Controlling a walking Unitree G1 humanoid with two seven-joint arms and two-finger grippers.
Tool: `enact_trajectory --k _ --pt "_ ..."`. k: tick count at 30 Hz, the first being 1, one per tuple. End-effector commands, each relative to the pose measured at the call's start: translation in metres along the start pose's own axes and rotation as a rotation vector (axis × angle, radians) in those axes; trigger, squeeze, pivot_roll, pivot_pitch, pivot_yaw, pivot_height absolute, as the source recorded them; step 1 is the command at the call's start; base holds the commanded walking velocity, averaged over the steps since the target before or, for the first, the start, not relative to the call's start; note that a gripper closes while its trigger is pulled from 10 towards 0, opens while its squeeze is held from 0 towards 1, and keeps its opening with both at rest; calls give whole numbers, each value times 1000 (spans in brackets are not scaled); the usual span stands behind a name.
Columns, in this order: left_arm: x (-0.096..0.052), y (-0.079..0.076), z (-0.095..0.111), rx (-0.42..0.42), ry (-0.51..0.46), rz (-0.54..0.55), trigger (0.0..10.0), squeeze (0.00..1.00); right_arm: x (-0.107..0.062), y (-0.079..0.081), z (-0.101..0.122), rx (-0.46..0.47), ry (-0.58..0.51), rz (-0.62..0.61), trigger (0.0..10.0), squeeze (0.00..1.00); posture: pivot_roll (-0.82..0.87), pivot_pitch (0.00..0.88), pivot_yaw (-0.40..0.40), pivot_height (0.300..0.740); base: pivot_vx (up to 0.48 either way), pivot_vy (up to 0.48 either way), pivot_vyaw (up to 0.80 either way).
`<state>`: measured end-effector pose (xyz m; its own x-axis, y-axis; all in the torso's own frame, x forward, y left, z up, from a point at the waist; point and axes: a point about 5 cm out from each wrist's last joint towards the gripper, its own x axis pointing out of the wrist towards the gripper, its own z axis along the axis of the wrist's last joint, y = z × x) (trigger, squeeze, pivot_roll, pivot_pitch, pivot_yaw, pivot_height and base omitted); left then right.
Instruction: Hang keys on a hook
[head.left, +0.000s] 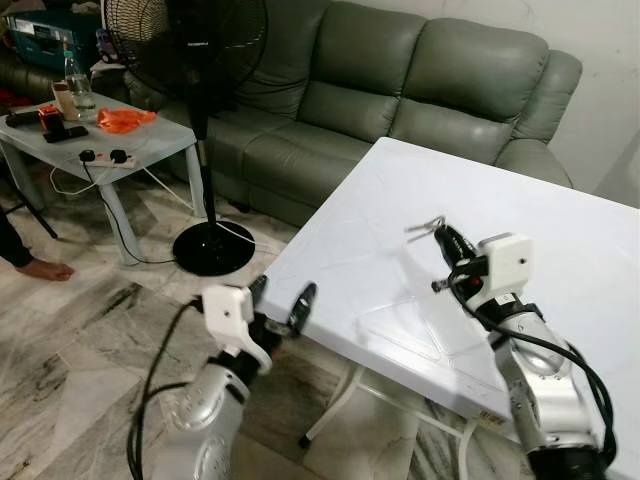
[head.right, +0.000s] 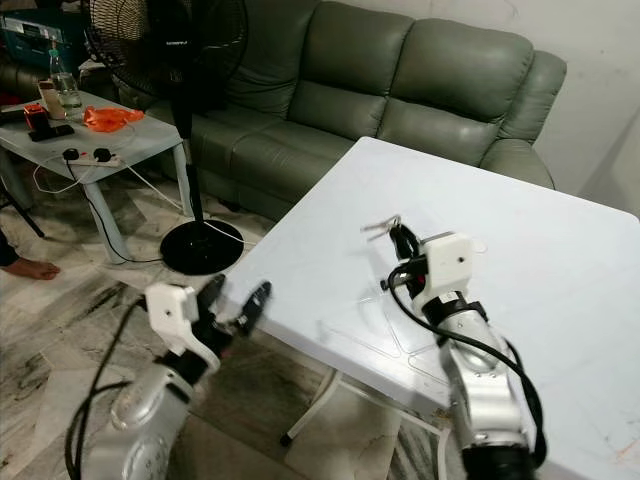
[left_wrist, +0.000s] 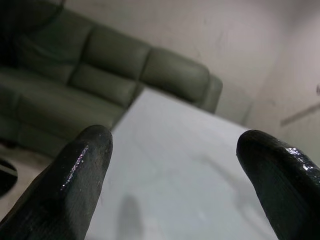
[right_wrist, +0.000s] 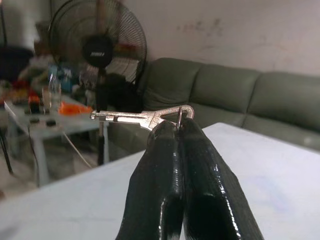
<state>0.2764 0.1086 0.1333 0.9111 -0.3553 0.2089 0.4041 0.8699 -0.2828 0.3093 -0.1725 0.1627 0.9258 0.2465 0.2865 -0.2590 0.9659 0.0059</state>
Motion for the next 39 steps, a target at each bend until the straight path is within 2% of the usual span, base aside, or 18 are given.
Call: enact_trajectory --k 1,3,6,10,11,13,14,15,16,17,18,19,22,30,32,35,37,39 --pt "5 -2 10 -15 -32 4 10000 0 -2 -1 2 71 -11 -46 10000 0 25 15 -104 740 0 0 0" --pt "11 1 24 -40 -79 21 10000 0 -4 6 -5 120 42 -33 10000 0 31 13 -97 740 0 0 0" --pt "14 1 30 -57 -95 18 10000 0 -7 7 -15 200 145 -32 10000 0 25 11 -93 740 0 0 0" --pt "15 0 31 -64 -92 17 10000 0 -10 -1 -16 143 212 4 10000 0 25 11 -93 740 0 0 0" --pt "15 0 30 -64 -85 14 10000 0 -13 -13 -15 96 261 23 10000 0 18 10 -93 740 0 0 0" --pt "16 -1 29 -79 -79 7 10000 0 -13 -28 -3 -87 282 133 10000 0 13 7 -94 740 0 0 0" --pt "16 -1 29 -79 -79 7 10000 0 -13 -28 -3 -87 282 133 10000 0 13 7 -94 740 0 0 0" --pt "16 -2 29 -79 -78 7 10000 0 -12 -33 0 -184 301 175 10000 0 12 4 -98 740 0 0 0" --pt "16 -2 30 -79 -79 7 10000 0 -12 -44 12 -390 353 311 10000 0 14 2 -101 740 0 0 0" --pt "16 -2 30 -79 -79 7 10000 0 -12 -44 12 -390 353 311 10000 0 14 2 -101 740 0 0 0" --pt "16 -2 30 -81 -81 9 10000 0 -13 -53 23 -504 418 416 10000 0 14 2 -102 740 0 0 0" --pt "15 -2 30 -84 -84 12 10000 0 -16 -58 28 -556 464 475 10000 0 14 2 -102 740 0 0 0" --pt "15 -1 30 -90 -86 18 10000 0 -22 -66 32 -642 557 567 10000 0 15 0 -106 740 0 0 0" --pt "15 -4 31 -109 -94 16 10000 0 -31 -78 47 -745 745 758 10000 0 15 0 -106 740 0 0 0" --pt "16 -4 31 -119 -100 16 10000 0 -33 -94 51 -904 866 798 10000 0 -9 2 -111 740 0 0 0" --pt "17 -5 31 -120 -96 17 10000 0 -36 -111 57 -1043 990 796 10000 0 -14 5 -110 740 0 0 0" --pt "17 -6 30 -134 -96 14 10000 0 -37 -123 64 -1242 1097 812 10000 0 -23 10 -109 740 0 0 0" --pt "17 -7 30 -138 -97 17 10000 0 -35 -126 70 -1259 1110 810 10000 0 -31 14 -106 740 0 0 0"
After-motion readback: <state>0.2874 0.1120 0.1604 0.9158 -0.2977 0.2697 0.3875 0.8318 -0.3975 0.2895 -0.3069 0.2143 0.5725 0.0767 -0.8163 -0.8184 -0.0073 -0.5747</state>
